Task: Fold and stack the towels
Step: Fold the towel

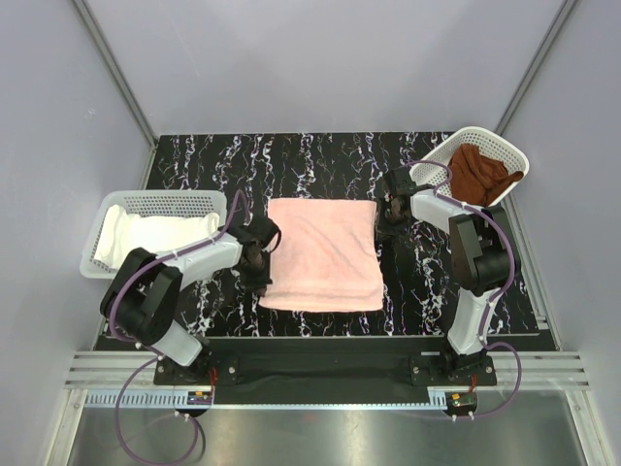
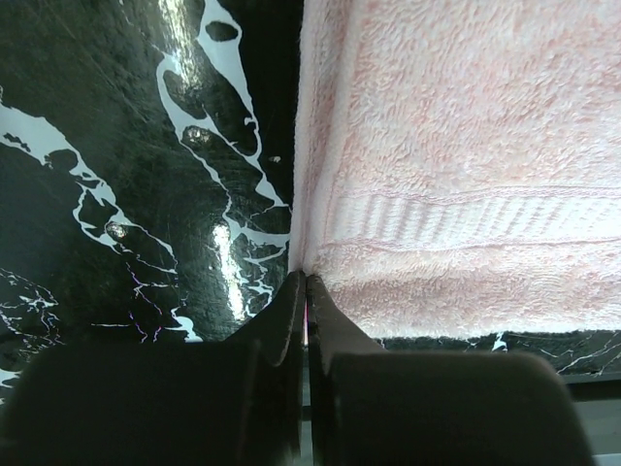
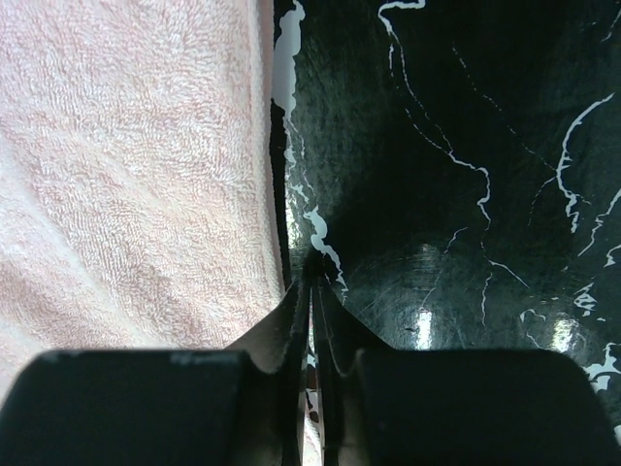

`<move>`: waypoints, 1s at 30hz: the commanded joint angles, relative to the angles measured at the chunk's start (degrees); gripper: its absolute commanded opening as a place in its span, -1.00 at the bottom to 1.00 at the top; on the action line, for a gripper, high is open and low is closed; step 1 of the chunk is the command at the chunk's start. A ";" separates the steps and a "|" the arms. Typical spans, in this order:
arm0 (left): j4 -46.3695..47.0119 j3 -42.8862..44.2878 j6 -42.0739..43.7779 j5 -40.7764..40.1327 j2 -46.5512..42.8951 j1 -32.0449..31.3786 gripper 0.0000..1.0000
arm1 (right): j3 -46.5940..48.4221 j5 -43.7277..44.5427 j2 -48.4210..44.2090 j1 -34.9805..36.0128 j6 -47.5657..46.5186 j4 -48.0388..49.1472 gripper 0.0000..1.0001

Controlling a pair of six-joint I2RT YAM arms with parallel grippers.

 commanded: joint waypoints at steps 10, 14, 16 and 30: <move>-1.44 -2.98 -1.68 -3.06 -2.24 -0.05 -1.00 | 0.39 7.04 0.88 -0.10 1.56 -0.33 -0.85; -1.35 -2.01 -1.07 -2.09 -2.59 -0.13 -1.00 | 0.91 5.37 -1.14 -0.01 1.12 -1.21 -0.78; -1.70 -1.22 -0.89 -2.44 -2.24 -0.13 -1.00 | 0.83 5.02 -3.15 -0.01 1.47 -1.39 -0.69; -1.00 -1.40 -0.45 -2.27 -2.07 -0.13 -1.00 | 3.19 -0.69 0.60 0.78 0.51 2.47 -0.36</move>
